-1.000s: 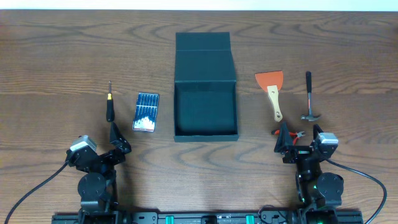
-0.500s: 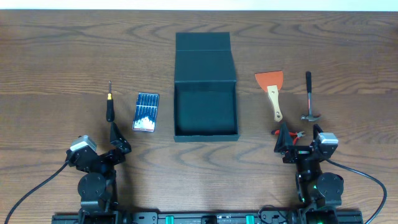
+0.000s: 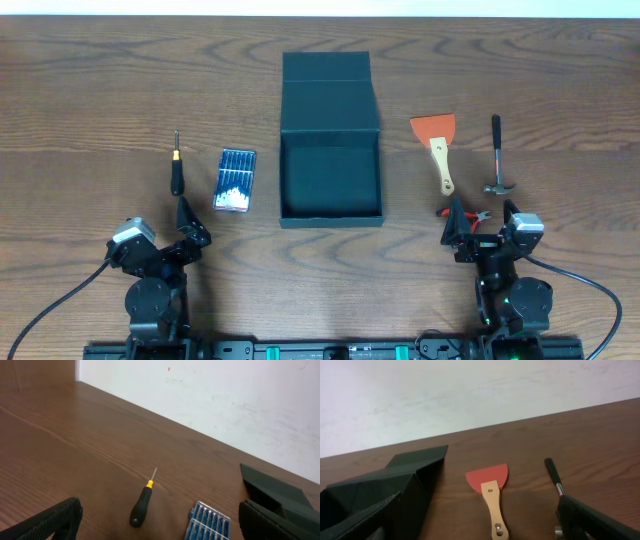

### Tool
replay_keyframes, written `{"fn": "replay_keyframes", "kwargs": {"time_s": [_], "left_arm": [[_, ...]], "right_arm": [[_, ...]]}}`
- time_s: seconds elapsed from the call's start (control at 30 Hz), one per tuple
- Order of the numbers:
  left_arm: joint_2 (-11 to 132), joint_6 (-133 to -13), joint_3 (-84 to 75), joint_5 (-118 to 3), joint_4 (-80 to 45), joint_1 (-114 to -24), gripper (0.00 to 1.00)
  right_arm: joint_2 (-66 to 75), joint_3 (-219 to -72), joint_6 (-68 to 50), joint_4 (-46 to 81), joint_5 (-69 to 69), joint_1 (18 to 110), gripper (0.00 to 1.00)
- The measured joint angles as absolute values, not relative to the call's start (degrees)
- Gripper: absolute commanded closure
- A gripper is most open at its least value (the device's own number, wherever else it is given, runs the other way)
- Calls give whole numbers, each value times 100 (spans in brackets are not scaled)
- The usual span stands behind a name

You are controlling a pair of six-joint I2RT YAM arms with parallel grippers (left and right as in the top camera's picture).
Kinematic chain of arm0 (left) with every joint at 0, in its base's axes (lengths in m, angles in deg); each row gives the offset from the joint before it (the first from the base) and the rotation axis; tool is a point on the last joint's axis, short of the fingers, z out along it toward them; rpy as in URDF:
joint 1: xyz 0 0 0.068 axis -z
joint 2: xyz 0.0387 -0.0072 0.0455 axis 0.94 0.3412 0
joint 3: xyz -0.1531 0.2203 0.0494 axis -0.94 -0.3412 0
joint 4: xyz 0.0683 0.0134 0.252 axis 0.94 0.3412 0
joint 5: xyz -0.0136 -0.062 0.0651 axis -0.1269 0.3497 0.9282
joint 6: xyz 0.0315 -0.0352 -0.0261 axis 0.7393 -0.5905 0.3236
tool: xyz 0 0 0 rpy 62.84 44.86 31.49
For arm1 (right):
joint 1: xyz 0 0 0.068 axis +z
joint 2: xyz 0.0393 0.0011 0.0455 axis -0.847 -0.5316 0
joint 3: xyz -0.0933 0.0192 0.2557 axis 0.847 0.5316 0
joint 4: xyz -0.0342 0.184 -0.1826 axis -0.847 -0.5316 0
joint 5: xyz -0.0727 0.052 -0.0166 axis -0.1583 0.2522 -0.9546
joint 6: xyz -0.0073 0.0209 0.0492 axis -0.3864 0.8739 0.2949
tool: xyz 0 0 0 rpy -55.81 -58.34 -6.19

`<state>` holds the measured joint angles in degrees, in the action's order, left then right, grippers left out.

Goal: Pack container

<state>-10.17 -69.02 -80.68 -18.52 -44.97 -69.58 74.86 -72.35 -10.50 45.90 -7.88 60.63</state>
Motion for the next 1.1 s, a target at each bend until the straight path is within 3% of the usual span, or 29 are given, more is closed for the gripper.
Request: {"fn": "replay_keyframes", "kwargs": {"time_s": [0.83,1.1], "left_arm": [[-1017,-6902,-8068,-1852,-4497,-6958,1],[-1017,-6902,-8068,-1863,-4497,-6958,1]], "right_arm": [[7436,-7235,-1077,4593,-806,6063,1],[5985,-7812,-1096,3701,-1472,6063,1]]}}
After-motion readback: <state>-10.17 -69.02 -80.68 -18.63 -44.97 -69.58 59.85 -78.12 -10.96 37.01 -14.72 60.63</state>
